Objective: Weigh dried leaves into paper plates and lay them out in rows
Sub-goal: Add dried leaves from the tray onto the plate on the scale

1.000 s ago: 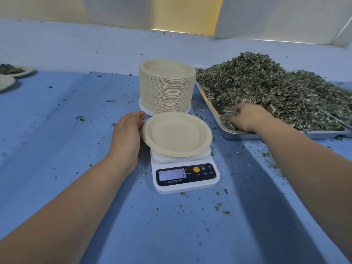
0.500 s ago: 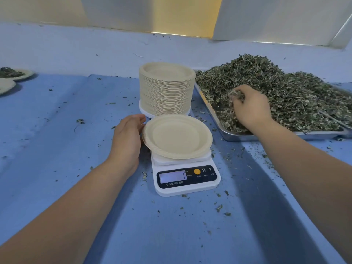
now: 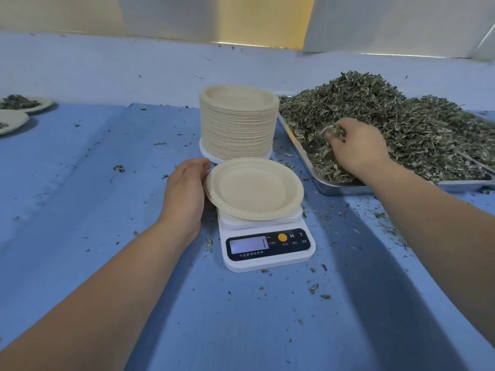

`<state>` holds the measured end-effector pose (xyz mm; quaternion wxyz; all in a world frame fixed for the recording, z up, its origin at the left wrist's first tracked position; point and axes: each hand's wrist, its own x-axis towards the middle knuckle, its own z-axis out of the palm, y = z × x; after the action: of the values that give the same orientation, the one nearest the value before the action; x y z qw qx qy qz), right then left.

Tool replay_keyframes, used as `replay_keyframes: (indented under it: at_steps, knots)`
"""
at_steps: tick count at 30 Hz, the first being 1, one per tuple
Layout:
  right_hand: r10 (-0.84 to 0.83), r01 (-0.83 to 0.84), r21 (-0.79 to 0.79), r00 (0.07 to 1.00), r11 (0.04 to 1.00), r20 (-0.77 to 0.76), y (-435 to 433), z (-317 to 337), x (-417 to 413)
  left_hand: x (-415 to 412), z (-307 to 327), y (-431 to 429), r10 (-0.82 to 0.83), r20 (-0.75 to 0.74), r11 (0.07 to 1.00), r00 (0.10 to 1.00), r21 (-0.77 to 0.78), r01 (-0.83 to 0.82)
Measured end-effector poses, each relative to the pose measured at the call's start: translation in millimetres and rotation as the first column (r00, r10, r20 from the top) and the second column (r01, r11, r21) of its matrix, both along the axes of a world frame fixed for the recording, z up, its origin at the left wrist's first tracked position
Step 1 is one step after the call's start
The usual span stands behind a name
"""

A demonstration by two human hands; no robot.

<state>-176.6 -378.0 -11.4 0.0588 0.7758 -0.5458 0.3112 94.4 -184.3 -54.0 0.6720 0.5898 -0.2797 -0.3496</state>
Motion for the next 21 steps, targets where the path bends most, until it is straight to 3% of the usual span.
replay_keyframes:
  at_steps: [5, 7, 10, 12, 15, 21]
  knots:
    - [0.034, -0.032, -0.030, 0.995, 0.999, 0.089, 1.3, 8.4, 2.4, -0.8, -0.6, -0.7, 0.012, -0.002, 1.000, 1.000, -0.007, -0.012]
    - [0.025, -0.025, 0.017, 1.000, 1.000, 0.007, 0.3, 9.9, 2.9, -0.6, -0.9, -0.6, 0.011, -0.003, 1.000, 1.000, -0.010, -0.011]
    - [0.049, 0.013, 0.260, 0.971, 0.966, -0.233, 0.1, 2.4, 6.4, -0.5, -0.8, -0.7, 0.014, 0.002, 1.000, 1.000, -0.009, -0.014]
    - [0.038, 0.047, 0.307, 0.963, 0.951, -0.265, -0.8, -4.6, 6.7, -0.7, -0.7, -0.9, 0.014, 0.002, 1.000, 1.000, -0.013, -0.014]
    - [0.003, 0.055, 0.215, 0.966, 0.975, -0.260, -2.5, -5.4, 6.5, 0.2, -1.5, -1.1, 0.015, 0.000, 1.000, 1.000, -0.017, -0.015]
    - [0.022, -0.020, 0.039, 0.998, 0.999, -0.058, -2.8, 9.6, 8.6, 0.8, -3.1, -3.4, 0.010, 0.000, 1.000, 1.000, -0.022, -0.010]
